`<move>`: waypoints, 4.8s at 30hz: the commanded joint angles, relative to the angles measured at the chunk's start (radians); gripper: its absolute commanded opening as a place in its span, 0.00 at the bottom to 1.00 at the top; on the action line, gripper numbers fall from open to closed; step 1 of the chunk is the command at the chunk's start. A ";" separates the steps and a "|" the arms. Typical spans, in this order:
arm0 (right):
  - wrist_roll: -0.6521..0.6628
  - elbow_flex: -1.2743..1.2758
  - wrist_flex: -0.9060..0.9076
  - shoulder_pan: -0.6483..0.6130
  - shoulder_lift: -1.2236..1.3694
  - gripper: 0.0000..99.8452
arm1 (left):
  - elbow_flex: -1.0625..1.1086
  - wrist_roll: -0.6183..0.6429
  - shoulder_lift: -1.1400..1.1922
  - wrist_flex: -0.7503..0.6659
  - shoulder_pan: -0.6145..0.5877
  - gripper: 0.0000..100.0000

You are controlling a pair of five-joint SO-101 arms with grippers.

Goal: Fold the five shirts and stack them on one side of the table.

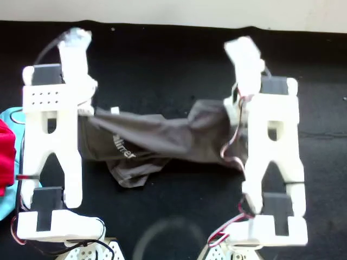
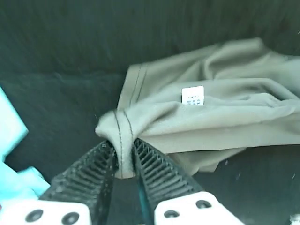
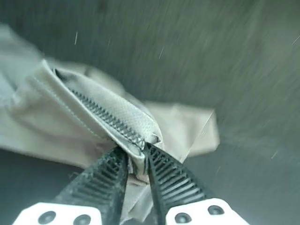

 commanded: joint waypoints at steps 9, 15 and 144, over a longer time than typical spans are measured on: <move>-0.003 -0.754 0.150 -0.012 0.174 0.01 | -0.443 -0.006 -0.005 0.072 -0.008 0.01; -0.002 -0.901 0.297 -0.010 0.179 0.01 | -0.529 -0.006 -0.005 0.242 0.022 0.01; -0.032 -1.164 0.206 0.139 0.177 0.01 | -0.723 0.014 -0.084 0.153 0.062 0.01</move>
